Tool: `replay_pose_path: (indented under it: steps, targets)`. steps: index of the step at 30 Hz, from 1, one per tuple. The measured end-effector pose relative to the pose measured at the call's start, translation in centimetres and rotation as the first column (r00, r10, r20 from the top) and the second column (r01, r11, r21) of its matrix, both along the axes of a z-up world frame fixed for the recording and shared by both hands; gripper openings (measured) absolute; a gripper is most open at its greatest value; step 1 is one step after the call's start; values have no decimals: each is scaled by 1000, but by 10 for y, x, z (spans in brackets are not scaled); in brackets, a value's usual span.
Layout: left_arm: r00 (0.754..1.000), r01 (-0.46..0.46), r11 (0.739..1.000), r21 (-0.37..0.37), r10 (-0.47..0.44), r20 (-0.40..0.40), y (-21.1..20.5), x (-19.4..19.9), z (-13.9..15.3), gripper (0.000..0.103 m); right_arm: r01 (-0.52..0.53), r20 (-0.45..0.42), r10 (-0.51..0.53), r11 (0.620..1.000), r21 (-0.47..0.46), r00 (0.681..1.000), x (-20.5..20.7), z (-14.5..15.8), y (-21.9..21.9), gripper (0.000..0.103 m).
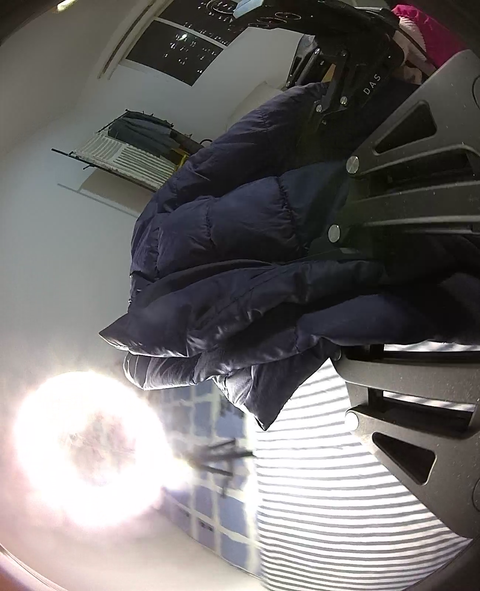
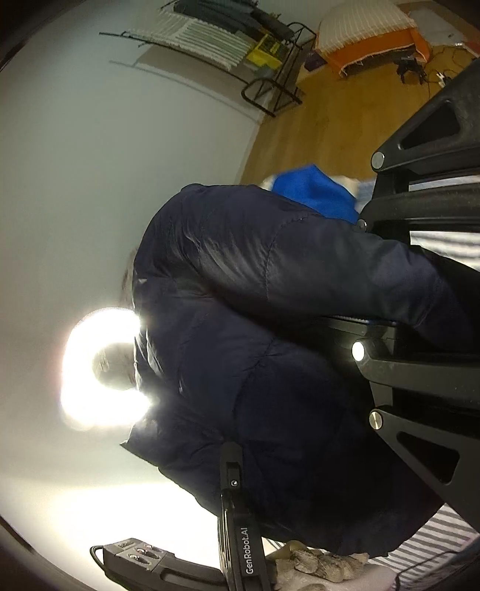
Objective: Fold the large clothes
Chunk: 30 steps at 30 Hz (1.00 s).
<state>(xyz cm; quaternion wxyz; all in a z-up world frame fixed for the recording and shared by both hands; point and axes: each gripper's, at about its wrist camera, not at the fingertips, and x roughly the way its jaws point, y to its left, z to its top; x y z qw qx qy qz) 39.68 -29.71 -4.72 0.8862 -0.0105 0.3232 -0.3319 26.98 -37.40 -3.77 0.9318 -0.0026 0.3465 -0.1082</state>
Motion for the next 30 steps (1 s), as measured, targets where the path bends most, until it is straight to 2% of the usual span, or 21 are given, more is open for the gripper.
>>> replay_pose_path:
  steps: [6, 12, 17, 24, 26, 27, 29, 30]
  targets:
    - [998, 25, 1000, 7, -26, 58, -60, 57, 11, 18, 77, 29, -76, 996, -32, 997, 51, 11, -66, 20]
    - [996, 30, 1000, 3, -30, 79, -109, 108, -2, 18, 130, 44, -127, 989, -75, 991, 102, 1, -122, 20]
    - [994, 27, 999, 40, -31, 100, -137, 142, -21, 18, 134, 29, -132, 988, -78, 991, 138, -21, -153, 19]
    - [1000, -7, 1000, 16, 7, 31, -157, 186, -69, 18, 130, -12, -132, 988, -89, 991, 168, -60, -178, 19]
    - [1000, -25, 999, 47, 24, 15, -164, 191, -84, 19, 129, -35, -132, 988, -87, 991, 173, -75, -181, 20]
    - [999, -36, 994, 102, 35, 5, -169, 198, -98, 25, 130, -48, -134, 988, -81, 990, 176, -84, -186, 21]
    - [997, -68, 970, 235, 75, -21, -177, 210, -123, 35, 138, -106, -143, 989, -51, 984, 185, -106, -199, 26]
    - [995, -80, 953, 291, 95, -37, -179, 216, -135, 44, 156, -154, -162, 987, -50, 975, 191, -120, -205, 34]
